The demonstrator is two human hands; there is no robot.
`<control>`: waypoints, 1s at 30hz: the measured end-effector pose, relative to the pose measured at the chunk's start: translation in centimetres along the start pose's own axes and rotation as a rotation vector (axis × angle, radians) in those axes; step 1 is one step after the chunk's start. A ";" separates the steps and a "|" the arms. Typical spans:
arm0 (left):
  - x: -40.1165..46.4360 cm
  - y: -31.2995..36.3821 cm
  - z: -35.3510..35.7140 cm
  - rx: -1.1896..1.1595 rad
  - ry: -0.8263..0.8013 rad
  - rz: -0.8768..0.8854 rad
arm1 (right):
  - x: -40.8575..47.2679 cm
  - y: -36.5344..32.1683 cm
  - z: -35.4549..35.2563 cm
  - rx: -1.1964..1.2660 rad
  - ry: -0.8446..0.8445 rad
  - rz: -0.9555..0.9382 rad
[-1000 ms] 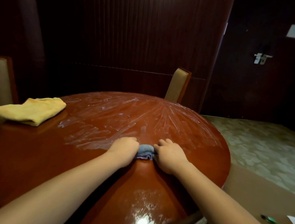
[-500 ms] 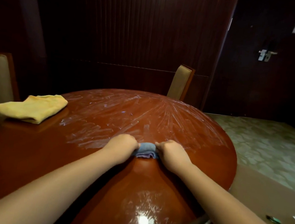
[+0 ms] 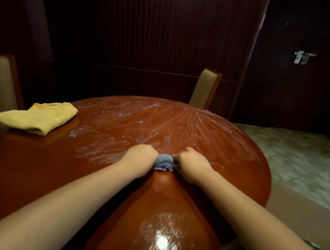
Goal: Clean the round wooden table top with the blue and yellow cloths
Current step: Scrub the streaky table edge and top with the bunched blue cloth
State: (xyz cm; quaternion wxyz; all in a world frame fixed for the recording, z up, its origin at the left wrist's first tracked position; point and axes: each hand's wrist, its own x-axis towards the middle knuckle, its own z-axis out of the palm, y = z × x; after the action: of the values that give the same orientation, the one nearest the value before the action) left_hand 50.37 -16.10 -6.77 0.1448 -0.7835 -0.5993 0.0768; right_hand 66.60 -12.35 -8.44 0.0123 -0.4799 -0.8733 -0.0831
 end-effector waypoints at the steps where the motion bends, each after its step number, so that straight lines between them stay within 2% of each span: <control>1: 0.5 0.1 -0.2 -0.004 -0.012 -0.021 | 0.9 0.0 0.3 -0.002 0.015 0.002; 8: -2.0 0.2 1.7 0.067 0.057 0.082 | -3.7 -1.0 -0.2 -0.041 0.103 -0.137; 13: 0.2 -1.5 1.8 -0.046 0.052 0.028 | -0.8 -0.6 -0.4 0.025 0.031 -0.056; 17: 1.4 -1.8 1.4 -0.039 0.049 0.003 | 1.1 -0.8 0.1 0.059 0.057 0.035; 21: -2.0 -1.7 1.4 -0.014 0.097 0.134 | -2.8 -1.3 -0.5 0.112 0.107 -0.095; 24: -4.7 -1.9 2.1 -0.092 0.245 0.279 | -5.0 -1.7 -0.2 0.110 0.164 -0.187; 26: -4.0 -2.8 2.0 -0.133 0.215 0.244 | -3.9 -1.8 -0.3 0.094 0.149 -0.152; 28: -2.2 -3.7 1.5 -0.191 0.082 0.148 | -1.6 -1.7 -0.5 0.091 0.076 -0.066; 30: -0.7 -4.0 1.2 -0.242 0.071 0.095 | 0.4 -1.8 -0.5 0.094 0.026 -0.006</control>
State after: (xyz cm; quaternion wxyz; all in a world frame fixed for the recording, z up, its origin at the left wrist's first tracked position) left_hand 46.17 -15.70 -6.64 0.0663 -0.8251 -0.5608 -0.0170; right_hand 64.81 -13.03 -8.16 0.0458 -0.4750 -0.8775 -0.0479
